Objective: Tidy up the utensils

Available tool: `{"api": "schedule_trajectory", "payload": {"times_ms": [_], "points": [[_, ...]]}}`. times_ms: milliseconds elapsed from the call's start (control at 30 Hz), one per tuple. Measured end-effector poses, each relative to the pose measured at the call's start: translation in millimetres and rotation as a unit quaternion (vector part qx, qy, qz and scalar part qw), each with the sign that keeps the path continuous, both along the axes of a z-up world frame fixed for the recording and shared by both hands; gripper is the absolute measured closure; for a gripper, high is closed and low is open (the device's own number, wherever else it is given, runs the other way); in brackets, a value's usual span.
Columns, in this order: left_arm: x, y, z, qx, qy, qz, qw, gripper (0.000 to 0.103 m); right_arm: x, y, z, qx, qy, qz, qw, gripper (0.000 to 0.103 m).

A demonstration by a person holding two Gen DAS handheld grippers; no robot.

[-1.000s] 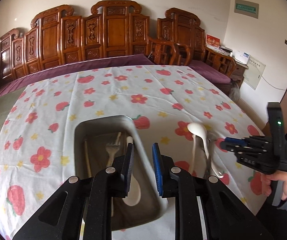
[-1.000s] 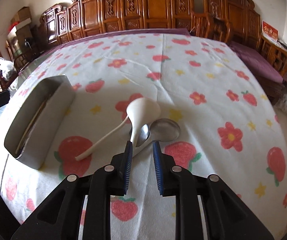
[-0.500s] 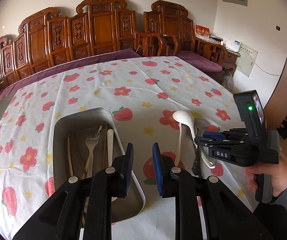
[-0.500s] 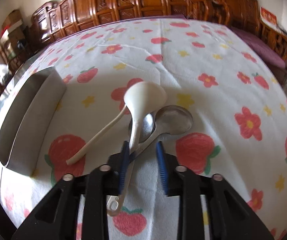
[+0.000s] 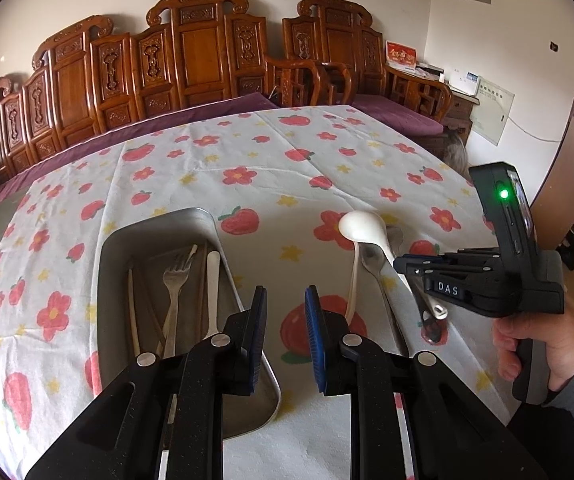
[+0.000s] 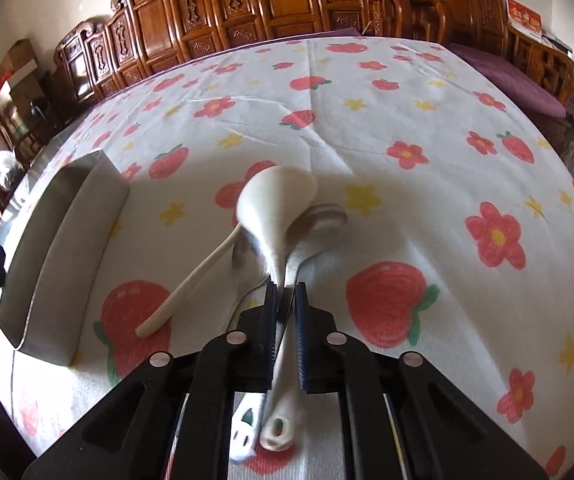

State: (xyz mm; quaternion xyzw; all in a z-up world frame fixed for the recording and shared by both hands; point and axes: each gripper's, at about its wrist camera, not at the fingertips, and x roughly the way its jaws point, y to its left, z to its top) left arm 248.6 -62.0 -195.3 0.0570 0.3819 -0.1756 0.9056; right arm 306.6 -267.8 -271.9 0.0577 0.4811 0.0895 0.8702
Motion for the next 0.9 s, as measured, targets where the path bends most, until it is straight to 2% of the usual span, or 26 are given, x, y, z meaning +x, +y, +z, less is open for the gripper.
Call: {"api": "schedule_trajectory", "payload": {"times_ms": [100,367,533,767,900], "points": [[-3,-6,-4,0.007,0.000,-0.005,1.0000,0.085,-2,-5,5,0.013,-0.006,-0.004,1.000,0.100],[-9,-19,-10,0.018,-0.001,-0.015,0.9997,0.085,-5,-10,8,0.012,-0.013,0.000,1.000,0.101],[-8,-23,-13,0.027,0.000,-0.019,0.9995,0.085,-12,-22,20,0.001,-0.034,-0.002,0.999,0.101],[7,-41,-21,0.037,0.024,-0.028,0.9986,0.085,-15,-47,23,-0.001,-0.045,-0.018,0.999,0.101],[17,-59,-27,0.041,0.036,-0.038,0.9978,0.076,-16,-56,26,0.007,-0.051,-0.021,0.998,0.101]]}}
